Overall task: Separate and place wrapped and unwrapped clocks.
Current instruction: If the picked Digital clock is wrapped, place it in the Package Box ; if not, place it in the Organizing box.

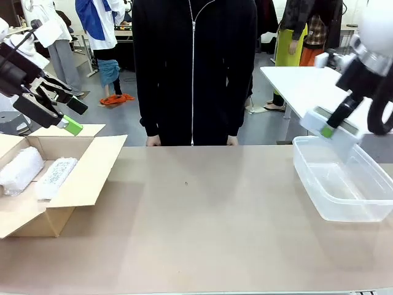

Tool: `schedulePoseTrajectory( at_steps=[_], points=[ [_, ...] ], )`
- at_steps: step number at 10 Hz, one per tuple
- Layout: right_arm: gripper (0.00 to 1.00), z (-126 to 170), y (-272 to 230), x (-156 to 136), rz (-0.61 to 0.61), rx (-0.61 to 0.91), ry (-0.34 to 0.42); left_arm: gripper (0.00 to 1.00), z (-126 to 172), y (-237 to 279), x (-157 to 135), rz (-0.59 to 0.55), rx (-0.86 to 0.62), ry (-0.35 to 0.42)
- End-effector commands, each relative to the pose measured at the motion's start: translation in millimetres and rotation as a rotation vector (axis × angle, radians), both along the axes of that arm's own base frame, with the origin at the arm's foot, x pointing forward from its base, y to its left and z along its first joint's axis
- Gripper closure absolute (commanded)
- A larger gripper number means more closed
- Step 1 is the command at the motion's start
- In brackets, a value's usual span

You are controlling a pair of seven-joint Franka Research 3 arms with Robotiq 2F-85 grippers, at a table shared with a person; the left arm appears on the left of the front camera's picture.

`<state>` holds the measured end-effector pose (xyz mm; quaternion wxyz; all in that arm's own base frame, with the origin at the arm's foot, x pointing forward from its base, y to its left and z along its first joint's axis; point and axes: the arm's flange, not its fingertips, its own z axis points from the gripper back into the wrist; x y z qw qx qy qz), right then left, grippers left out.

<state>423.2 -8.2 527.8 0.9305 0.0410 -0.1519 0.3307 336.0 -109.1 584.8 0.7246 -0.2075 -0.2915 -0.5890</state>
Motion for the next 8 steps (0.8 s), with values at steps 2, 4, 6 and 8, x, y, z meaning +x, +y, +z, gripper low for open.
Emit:
schedulePoseTrajectory(
  at_steps=[2,4,6,8],
  points=[
    [0.22,-46.5,-15.0,2.3,-0.536,0.011,0.026,0.0,1.1,-2.2,-1.6,0.005,-0.021,0.011],
    [0.22,-74.8,-26.6,21.9,-0.668,0.008,0.078,0.0,1.1,-2.2,-1.6,0.005,-0.021,0.011],
    [0.22,-95.9,-33.8,46.1,-0.682,0.013,0.118,0.0,1.1,-2.2,-1.6,0.005,-0.021,0.011],
    [0.22,-125.2,-42.4,69.2,-0.65,-0.003,0.182,0.0,1.1,-2.2,-1.6,0.005,-0.021,0.011]
  ],
)
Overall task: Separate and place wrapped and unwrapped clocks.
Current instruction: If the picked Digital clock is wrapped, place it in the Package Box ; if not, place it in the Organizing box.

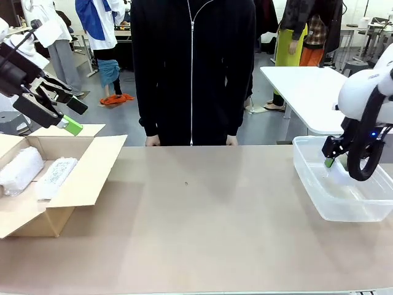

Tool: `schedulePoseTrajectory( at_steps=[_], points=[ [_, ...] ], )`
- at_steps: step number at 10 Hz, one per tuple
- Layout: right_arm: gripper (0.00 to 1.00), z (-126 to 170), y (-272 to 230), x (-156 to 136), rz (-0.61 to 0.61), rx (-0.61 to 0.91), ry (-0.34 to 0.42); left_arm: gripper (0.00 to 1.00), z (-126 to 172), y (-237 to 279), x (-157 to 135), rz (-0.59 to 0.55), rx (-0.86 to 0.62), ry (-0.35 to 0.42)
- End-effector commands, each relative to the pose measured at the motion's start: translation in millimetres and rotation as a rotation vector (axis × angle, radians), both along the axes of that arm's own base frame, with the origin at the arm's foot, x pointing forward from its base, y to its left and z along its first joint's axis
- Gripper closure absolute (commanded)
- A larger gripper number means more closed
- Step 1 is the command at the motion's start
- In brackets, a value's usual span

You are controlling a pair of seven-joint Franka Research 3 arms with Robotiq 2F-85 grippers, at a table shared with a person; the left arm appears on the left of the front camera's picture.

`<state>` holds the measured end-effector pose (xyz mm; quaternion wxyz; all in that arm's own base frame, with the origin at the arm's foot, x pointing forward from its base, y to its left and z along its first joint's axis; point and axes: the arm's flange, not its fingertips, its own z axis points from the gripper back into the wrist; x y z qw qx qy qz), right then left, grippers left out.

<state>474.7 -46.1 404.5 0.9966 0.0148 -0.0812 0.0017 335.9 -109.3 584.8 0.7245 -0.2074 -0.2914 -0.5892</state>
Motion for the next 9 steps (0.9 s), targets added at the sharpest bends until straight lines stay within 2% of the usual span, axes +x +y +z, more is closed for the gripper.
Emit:
schedulePoseTrajectory(
  at_steps=[1,3,5,7,9],
  points=[
    [0.22,-18.4,-9.2,24.9,0.009,-0.026,0.046,0.0,1.1,-2.0,-1.6,0.006,-0.021,0.011],
    [0.22,-50.5,-16.9,31.6,0.0,-0.045,0.072,0.0,1.1,-2.0,-1.6,0.006,-0.021,0.011],
    [0.22,-69.7,-18.8,34.0,0.007,-0.053,0.072,0.0,1.1,-2.0,-1.6,0.006,-0.021,0.011],
    [0.0,-78.2,-19.6,34.6,0.002,-0.039,0.089,0.0,1.1,-2.0,-1.6,0.006,-0.021,0.011],
    [0.0,-66.3,-20.2,31.8,0.004,-0.041,0.07,0.0,1.1,-2.0,-1.6,0.006,-0.021,0.011]
  ],
)
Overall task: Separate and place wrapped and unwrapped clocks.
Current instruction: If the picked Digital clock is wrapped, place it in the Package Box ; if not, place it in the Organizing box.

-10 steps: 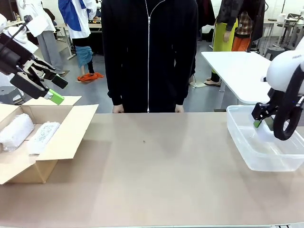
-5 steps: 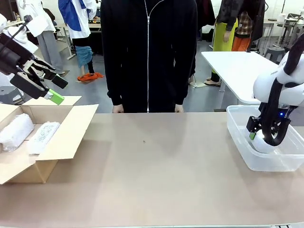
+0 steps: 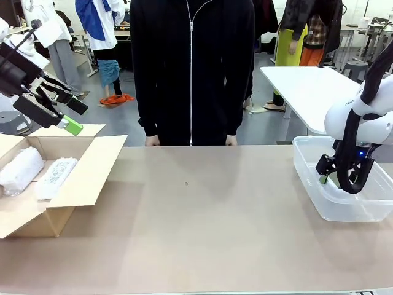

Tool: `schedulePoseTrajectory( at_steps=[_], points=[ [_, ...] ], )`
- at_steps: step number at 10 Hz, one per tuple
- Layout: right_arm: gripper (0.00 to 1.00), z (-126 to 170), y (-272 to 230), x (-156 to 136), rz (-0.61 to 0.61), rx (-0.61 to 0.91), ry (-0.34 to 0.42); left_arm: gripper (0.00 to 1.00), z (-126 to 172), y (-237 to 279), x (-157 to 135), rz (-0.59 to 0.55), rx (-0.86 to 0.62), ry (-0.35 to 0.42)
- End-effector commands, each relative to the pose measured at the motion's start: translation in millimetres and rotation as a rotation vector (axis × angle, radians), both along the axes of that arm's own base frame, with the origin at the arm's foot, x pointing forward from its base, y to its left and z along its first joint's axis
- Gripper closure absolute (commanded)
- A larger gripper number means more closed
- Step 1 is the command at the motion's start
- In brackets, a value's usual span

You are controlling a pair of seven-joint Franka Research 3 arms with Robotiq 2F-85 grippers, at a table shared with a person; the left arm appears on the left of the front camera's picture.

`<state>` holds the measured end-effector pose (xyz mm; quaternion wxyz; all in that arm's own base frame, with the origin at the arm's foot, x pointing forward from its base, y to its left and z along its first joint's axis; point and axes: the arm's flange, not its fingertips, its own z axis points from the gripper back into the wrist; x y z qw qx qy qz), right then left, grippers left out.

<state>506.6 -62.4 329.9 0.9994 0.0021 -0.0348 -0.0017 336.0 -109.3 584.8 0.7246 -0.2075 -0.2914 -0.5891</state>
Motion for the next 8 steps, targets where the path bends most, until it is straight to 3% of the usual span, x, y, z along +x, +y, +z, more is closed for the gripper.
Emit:
schedulePoseTrajectory(
  at_steps=[1,2,6,8],
  points=[
    [0.0,21.9,-4.6,-5.0,0.029,-0.016,-0.026,0.0,1.1,-2.0,-1.6,0.006,-0.021,0.011],
    [0.0,45.8,-6.4,-14.6,0.045,-0.01,-0.035,0.0,1.1,-2.0,-1.6,0.006,-0.021,0.011],
    [0.0,155.8,-4.0,-55.9,0.117,0.013,-0.202,0.0,1.1,-2.0,-1.6,0.006,-0.021,0.011],
    [0.0,189.7,1.0,-64.1,0.146,-0.002,-0.191,0.0,1.1,-2.0,-1.6,0.006,-0.021,0.011]
  ],
)
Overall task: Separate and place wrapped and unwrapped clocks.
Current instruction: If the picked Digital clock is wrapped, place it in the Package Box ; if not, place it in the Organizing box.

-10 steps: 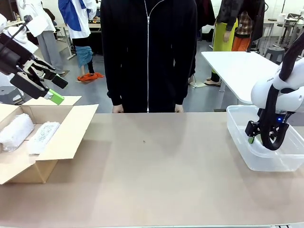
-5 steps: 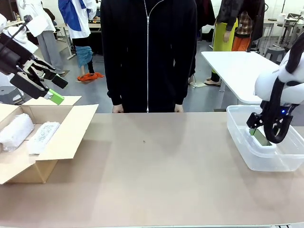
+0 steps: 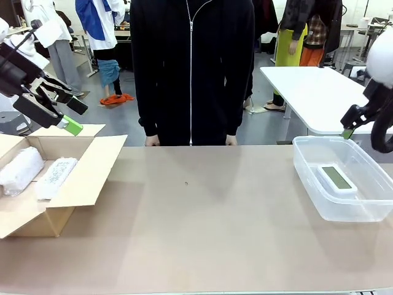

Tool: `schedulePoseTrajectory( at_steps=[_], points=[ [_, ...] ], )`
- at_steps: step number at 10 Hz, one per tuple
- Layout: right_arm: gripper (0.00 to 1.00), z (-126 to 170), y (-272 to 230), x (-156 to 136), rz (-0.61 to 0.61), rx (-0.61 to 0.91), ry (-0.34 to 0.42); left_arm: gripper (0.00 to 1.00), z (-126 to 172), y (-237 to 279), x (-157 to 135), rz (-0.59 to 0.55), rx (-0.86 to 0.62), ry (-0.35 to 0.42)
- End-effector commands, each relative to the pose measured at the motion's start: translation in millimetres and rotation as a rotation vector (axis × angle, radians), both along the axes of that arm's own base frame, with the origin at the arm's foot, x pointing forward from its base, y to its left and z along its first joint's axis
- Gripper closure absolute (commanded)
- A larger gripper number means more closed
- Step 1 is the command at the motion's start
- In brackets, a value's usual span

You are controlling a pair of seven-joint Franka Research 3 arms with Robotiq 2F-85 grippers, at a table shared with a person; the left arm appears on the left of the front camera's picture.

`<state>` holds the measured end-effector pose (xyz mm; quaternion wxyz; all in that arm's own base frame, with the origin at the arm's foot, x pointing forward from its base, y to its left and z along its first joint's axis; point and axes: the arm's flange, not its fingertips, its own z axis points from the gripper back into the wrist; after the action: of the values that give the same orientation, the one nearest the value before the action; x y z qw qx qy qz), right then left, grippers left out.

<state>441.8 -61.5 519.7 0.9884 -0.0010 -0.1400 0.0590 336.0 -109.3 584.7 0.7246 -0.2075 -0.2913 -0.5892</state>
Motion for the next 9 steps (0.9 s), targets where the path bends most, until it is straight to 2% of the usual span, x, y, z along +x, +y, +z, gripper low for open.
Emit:
schedulePoseTrajectory(
  at_steps=[1,2,4,5,6,9],
  points=[
    [0.0,14.7,4.5,-5.0,0.038,0.002,-0.004,0.0,1.2,-1.9,-1.6,0.006,-0.021,0.011],
    [0.0,26.9,12.3,-10.8,0.07,-0.008,-0.024,0.0,1.2,-1.9,-1.6,0.006,-0.021,0.011],
    [0.0,33.4,25.4,-12.9,0.084,-0.042,-0.033,0.0,1.2,-1.9,-1.6,0.006,-0.021,0.011],
    [0.0,32.4,33.0,-6.2,0.065,-0.063,0.071,0.0,1.2,-1.9,-1.6,0.006,-0.021,0.011],
    [0.0,34.5,22.9,-13.7,0.068,-0.013,-0.04,0.0,1.2,-1.9,-1.6,0.006,-0.021,0.011],
    [0.0,34.5,22.9,-13.7,0.068,-0.013,-0.04,0.0,1.2,-1.9,-1.6,0.006,-0.021,0.011]
  ],
)
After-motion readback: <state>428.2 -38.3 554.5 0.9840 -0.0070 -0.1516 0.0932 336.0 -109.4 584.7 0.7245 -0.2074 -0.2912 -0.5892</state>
